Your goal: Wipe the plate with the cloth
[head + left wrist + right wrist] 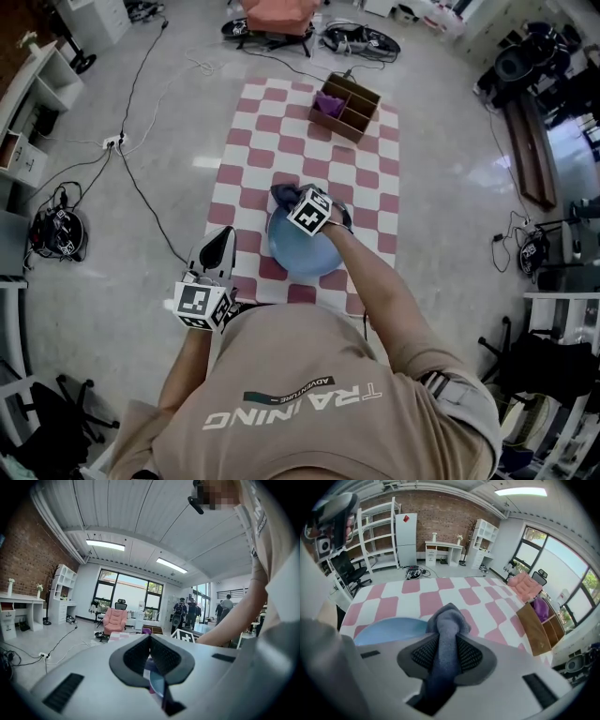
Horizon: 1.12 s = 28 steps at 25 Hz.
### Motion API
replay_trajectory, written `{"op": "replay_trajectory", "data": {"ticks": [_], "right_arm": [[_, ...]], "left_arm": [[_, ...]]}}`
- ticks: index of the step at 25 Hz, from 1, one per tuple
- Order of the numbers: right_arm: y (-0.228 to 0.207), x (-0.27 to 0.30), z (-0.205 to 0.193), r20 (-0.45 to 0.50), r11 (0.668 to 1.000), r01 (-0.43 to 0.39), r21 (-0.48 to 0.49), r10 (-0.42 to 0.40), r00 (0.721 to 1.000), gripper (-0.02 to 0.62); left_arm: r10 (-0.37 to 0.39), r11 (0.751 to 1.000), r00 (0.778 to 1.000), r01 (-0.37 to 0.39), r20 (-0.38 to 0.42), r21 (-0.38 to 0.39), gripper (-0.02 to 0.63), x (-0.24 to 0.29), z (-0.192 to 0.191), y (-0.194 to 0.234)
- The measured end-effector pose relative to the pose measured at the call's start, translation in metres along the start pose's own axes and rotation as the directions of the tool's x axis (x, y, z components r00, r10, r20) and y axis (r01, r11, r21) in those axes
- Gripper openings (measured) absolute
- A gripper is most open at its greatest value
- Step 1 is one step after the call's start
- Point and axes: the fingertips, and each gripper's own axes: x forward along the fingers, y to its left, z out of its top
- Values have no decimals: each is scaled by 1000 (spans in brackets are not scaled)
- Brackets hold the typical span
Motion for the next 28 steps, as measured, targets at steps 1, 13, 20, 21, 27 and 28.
{"op": "replay_trajectory", "data": {"ticks": [1, 13, 20, 21, 27, 28], "right_arm": [[-10, -3, -7, -7, 1000, 15, 21, -15, 1000, 115], [-43, -67, -125, -86, 969, 74, 237, -54, 995, 115], [2, -95, -159, -49, 943, 46, 330, -31, 998, 114], [12, -99, -162, -40, 940, 38, 340, -26, 999, 115], [70, -109, -159, 6, 926, 1, 377, -3, 1000, 114], [78, -108, -156, 13, 927, -4, 376, -1, 1000, 114]], "left_arm": [[0, 1000, 1000, 0, -2, 1, 12, 0, 1, -3], [-96, 995, 995, 95, -25, -23, 12, 25, 1, -47], [-145, 989, 989, 145, -25, -16, 12, 36, 2, -56], [-150, 989, 988, 149, -24, -22, 12, 37, 1, -57], [-174, 984, 984, 173, -31, -51, 12, 37, -10, -62], [-177, 983, 984, 176, -32, -55, 12, 37, -13, -63]]}}
